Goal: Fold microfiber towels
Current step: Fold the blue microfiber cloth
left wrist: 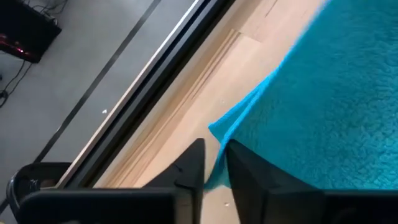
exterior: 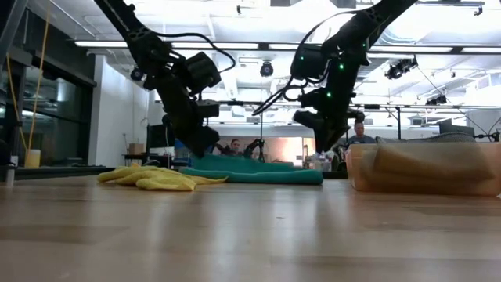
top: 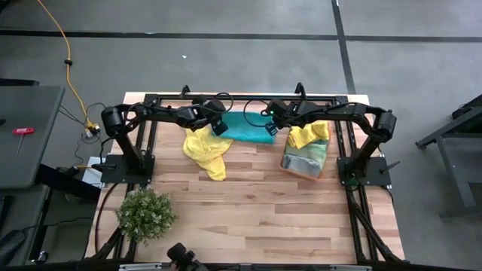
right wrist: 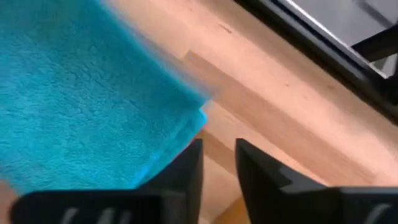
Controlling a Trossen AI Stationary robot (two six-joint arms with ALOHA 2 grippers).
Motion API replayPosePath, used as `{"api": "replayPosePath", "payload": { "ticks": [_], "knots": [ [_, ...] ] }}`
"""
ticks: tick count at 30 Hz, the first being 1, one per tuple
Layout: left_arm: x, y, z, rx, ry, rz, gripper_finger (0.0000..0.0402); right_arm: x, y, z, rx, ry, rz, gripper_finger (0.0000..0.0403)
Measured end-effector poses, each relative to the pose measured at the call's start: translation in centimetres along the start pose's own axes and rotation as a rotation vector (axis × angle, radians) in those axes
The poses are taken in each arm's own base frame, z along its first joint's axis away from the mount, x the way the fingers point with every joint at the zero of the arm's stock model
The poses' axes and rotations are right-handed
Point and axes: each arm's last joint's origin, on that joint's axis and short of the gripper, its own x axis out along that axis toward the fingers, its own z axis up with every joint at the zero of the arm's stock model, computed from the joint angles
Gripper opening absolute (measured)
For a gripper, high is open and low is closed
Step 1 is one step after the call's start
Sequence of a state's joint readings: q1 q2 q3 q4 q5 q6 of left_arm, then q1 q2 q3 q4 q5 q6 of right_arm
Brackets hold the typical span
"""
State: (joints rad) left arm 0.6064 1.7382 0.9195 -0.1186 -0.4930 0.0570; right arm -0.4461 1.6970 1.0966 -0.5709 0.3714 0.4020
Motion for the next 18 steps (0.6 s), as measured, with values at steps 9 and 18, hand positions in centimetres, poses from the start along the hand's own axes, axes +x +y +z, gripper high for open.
{"api": "replayPosePath", "payload": {
  "ticks": [9, 18],
  "knots": [
    [-0.9, -0.3, 0.3, 0.095, -0.027, -0.047, 0.0147, -0.1, 0.0, 0.0, -0.091, -0.013, -0.015, 0.0176],
    [-4.7, -0.4, 1.0, 0.213, -0.106, -0.278, 0.0171, -1.2, 2.4, -0.9, -0.335, 0.034, 0.278, 0.0181]
  ]
}}
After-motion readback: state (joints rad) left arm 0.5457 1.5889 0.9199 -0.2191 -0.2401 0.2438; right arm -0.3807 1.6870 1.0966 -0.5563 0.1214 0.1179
